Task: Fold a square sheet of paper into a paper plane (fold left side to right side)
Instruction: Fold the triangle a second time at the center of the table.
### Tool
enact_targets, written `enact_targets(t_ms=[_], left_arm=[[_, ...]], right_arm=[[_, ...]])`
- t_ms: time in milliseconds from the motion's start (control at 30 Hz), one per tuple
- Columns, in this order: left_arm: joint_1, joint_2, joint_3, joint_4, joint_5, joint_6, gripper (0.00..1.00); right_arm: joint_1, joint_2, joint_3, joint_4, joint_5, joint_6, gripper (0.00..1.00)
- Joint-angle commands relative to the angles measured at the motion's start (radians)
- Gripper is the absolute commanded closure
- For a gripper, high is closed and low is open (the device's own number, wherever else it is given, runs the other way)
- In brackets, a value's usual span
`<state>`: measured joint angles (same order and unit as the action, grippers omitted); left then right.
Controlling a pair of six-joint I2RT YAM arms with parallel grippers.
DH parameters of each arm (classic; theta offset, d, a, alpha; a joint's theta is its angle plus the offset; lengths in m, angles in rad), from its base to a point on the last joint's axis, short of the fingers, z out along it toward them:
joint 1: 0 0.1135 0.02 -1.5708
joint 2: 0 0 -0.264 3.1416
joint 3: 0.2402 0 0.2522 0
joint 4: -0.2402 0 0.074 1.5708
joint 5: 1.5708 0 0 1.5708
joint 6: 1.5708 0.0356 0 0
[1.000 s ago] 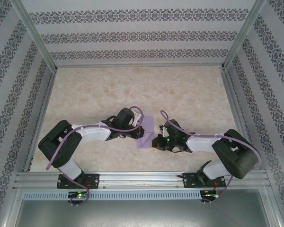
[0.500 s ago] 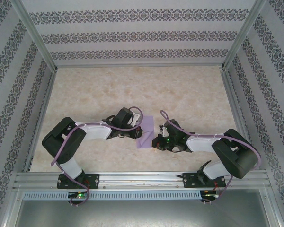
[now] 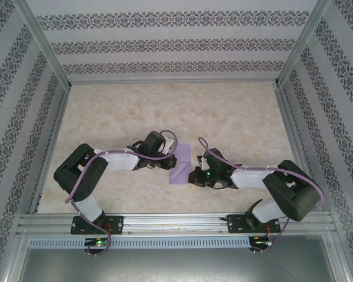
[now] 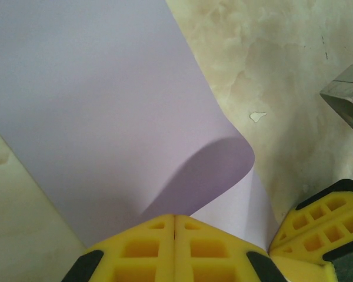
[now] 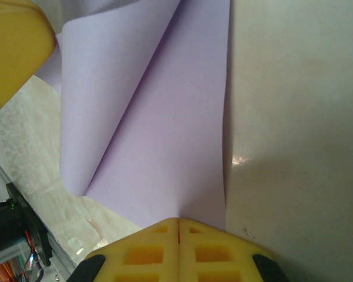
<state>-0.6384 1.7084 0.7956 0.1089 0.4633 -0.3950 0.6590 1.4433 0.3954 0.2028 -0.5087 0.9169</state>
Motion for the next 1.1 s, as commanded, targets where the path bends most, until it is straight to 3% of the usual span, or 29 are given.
enact_targets(t_ms=[0,1067], left_arm=[[0.015,0.022,0.026,-0.034,-0.006,0.032,1.0],[0.02,0.032,0.008,-0.031,-0.053,0.038,1.0]], right_arm=[[0.014,0.032,-0.005,-0.082,0.033,-0.021,1.0],[0.014,0.031,-0.001,-0.092,0.038,-0.027,1.0]])
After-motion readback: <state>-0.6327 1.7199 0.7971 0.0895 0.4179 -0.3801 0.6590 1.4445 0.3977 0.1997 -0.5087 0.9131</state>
